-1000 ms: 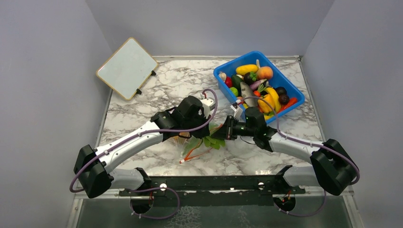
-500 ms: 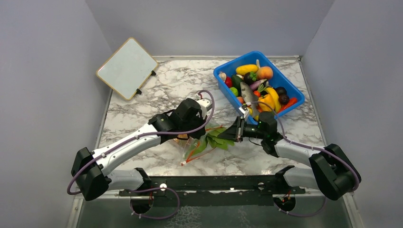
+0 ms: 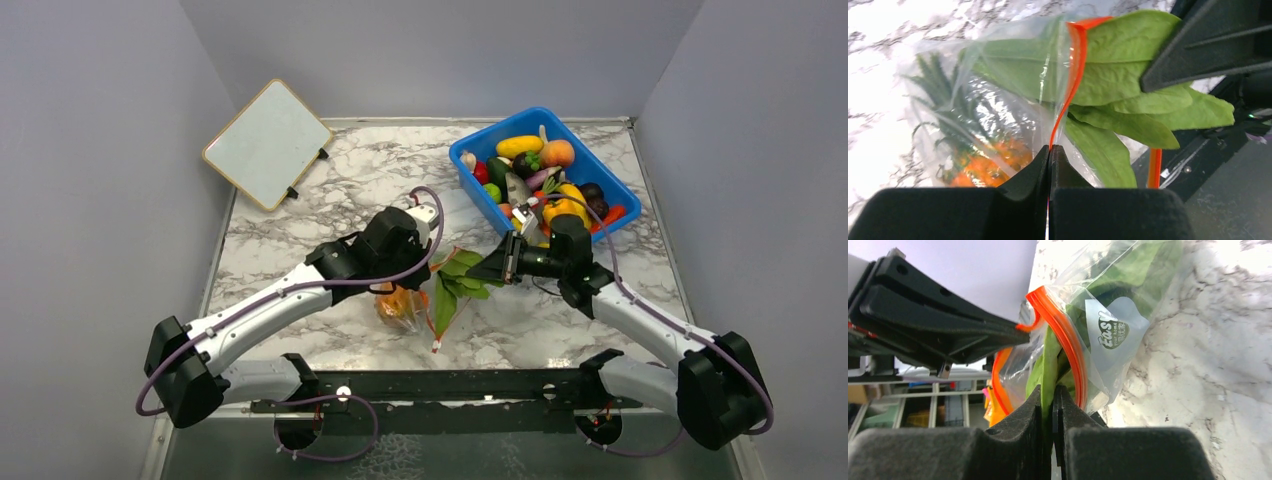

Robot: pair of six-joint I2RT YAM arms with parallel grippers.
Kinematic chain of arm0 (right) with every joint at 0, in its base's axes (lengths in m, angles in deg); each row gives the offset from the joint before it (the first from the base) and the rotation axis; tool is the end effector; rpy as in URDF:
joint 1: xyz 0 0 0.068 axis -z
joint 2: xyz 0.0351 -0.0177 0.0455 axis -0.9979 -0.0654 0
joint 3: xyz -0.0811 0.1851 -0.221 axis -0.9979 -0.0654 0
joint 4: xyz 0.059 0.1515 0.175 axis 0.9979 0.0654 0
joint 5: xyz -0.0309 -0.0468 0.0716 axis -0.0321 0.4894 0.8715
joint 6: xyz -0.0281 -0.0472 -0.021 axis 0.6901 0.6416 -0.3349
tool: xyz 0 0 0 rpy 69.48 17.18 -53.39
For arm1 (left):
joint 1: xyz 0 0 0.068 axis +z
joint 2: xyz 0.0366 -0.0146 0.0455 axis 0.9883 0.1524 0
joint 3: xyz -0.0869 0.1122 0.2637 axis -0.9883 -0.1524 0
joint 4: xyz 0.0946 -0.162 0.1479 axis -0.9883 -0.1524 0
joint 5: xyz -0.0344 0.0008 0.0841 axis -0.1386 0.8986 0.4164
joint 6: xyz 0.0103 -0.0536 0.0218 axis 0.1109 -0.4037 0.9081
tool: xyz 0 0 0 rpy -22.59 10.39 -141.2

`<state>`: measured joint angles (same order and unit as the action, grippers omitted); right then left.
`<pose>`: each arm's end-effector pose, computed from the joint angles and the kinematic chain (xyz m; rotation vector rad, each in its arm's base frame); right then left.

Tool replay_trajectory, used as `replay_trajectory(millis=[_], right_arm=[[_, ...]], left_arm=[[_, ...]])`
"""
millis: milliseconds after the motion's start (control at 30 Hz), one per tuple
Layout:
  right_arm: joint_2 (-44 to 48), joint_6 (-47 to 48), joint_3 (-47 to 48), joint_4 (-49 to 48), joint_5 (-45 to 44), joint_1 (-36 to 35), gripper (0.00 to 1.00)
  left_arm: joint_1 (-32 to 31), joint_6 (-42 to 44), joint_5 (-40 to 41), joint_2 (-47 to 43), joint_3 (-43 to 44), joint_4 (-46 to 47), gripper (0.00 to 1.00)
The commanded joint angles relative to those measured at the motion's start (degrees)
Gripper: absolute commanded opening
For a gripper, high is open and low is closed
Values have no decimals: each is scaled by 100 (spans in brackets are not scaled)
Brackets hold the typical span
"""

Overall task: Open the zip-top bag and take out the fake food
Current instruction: Pick up the fake vegetable from the zipper food storage bag.

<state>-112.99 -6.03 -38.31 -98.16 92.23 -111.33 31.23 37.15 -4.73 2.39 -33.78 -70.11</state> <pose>0.1676 0.1118 0.2500 -0.0023 2.2681 1.6193 0.1424 -0.1719 0.3223 0.6074 2.3016 -0.6675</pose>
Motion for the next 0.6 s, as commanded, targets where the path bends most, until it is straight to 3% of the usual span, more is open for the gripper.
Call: replay_trajectory(millis=[0, 67, 200, 367, 467, 567], right_arm=[[267, 320, 382, 960, -810, 32, 9], [194, -165, 325, 133, -620, 32, 10], [-50, -629, 651, 97, -896, 30, 10], [-26, -552, 1041, 452, -1136, 82, 9], [-108, 120, 1319, 771, -790, 82, 9], [-335, 1395, 1593, 1629, -376, 0, 10]], left_arm=[[-1, 224, -977, 201, -166, 175, 0], [-37, 404, -1226, 316, -234, 162, 0], [-150, 485, -1256, 406, -430, 142, 0], [-178, 386, -770, 175, -646, 127, 0], [-177, 357, -537, 11, -745, 130, 0], [-179, 295, -447, 41, -722, 183, 0]])
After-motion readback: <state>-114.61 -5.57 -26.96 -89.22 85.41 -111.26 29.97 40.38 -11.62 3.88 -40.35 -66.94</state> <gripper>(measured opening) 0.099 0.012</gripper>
